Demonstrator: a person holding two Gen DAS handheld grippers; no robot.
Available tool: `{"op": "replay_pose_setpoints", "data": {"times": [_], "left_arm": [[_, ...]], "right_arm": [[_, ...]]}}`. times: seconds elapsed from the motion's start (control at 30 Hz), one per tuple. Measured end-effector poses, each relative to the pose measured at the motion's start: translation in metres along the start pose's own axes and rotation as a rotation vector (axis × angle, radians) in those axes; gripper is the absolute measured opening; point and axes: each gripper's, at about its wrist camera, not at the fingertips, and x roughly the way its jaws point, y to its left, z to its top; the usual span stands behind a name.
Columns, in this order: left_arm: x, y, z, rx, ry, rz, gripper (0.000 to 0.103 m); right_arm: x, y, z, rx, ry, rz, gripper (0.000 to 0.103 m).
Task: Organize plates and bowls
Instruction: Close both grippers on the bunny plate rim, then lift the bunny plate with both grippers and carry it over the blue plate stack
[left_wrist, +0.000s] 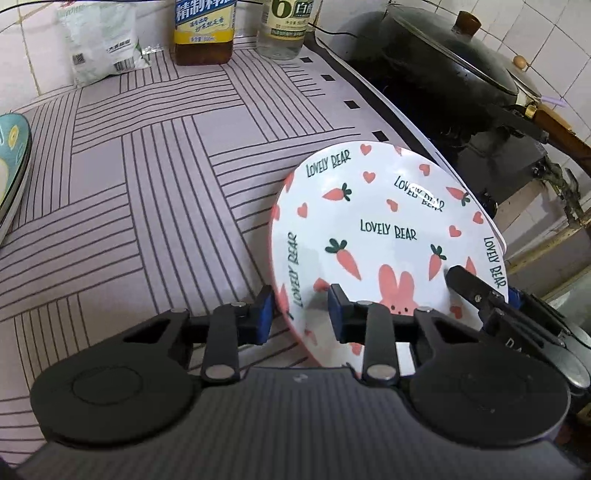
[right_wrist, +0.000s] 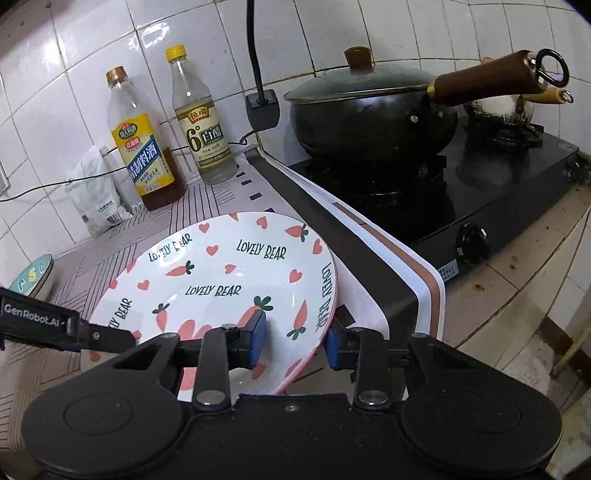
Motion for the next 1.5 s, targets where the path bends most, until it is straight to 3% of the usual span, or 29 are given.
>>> {"op": "replay_pose_setpoints", "data": {"times": [0.23,0.33,0.43,0.77,1.33,1.5], "left_arm": [[0.002,-0.002,0.003,0.018,0.002,-0.002,0.031],[0.002,-0.001,0.006,0.010,0.022,-0.010,0.030],[0.003,0.001,0.010,0.010,0.037,-0.010,0.030],[-0.009,0.027,0.014,-0.006,0.068,0.020,0.033],[-0.092,0.073,0.005,-0.038,-0.043,0.109,0.032],[-0.119,0.090,-0.003,-0.076,-0.060,0.126,0.033]], "right_arm": [[0.003,-0.003,0.002,0.005,-0.001,0.018,0.037],[0.002,-0.010,0.003,0.025,0.005,0.037,0.029],[0.002,-0.018,0.006,0.084,0.031,0.072,0.025],[-0.004,-0.005,0.003,0.069,0.135,0.195,0.023],[-0.018,0.055,0.014,0.026,0.144,0.348,0.023],[-0.030,0.085,0.022,-0.060,0.119,0.380,0.023]]}}
